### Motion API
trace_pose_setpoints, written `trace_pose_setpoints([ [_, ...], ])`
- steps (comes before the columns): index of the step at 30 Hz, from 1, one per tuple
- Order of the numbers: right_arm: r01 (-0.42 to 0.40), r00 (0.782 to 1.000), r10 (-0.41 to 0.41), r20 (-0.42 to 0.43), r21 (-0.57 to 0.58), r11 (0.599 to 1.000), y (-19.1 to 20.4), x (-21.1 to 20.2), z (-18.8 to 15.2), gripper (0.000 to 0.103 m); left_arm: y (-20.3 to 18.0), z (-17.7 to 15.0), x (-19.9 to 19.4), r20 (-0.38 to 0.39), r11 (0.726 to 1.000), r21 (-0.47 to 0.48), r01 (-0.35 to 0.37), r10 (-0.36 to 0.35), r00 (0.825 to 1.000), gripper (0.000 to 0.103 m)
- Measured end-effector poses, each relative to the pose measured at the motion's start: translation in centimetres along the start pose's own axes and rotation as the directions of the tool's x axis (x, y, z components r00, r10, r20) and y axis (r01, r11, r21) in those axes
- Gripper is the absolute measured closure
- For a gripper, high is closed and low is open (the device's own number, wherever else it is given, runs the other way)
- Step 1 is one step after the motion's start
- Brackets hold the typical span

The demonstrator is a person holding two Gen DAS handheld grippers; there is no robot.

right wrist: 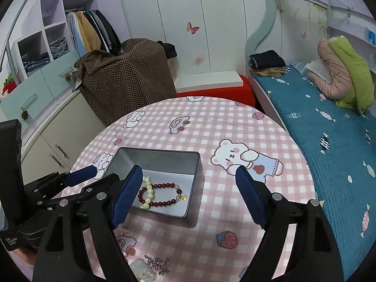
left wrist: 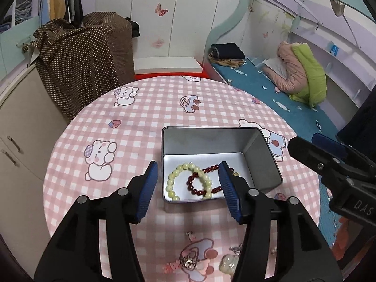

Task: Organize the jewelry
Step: 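Move both tools back over the remaining charms and pendant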

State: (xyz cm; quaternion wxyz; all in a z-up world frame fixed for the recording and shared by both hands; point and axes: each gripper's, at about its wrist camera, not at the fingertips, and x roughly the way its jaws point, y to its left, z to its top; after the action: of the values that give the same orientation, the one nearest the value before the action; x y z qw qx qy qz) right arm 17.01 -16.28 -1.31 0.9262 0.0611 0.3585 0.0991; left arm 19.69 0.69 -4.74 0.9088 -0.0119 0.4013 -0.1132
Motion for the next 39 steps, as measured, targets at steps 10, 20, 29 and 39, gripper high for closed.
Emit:
trace_pose_setpoints([
  [10, 0.009, 1.0, -0.008, 0.025, -0.012, 1.0, 0.2, -3.1, -1.6, 0.023, -0.6, -2.1, -3.5, 0.038, 1.0, 0.017, -0.027, 0.026, 0.999, 0.044],
  [20, 0.021, 1.0, -0.021, 0.005, -0.024, 0.999, 0.7, -4.7, -4.6, 0.021, -0.4, -5.3, -5.3, 0.029, 0.997, 0.043, -0.058, 0.057, 0.998, 0.034],
  [29, 0.031, 0.998, -0.032, -0.063, -0.024, 0.999, 0.8, -4.0, -7.8, 0.02, 1.0, -8.5, -4.8, -0.026, 0.998, 0.044, -0.05, 0.051, 0.998, 0.03],
  [39, 0.018, 0.986, -0.02, -0.163, -0.015, 1.0, 1.2, -1.5, -10.3, 0.02, 2.1, -11.0, -2.4, -0.093, 0.995, 0.093, -0.041, 0.05, 0.994, 0.03],
])
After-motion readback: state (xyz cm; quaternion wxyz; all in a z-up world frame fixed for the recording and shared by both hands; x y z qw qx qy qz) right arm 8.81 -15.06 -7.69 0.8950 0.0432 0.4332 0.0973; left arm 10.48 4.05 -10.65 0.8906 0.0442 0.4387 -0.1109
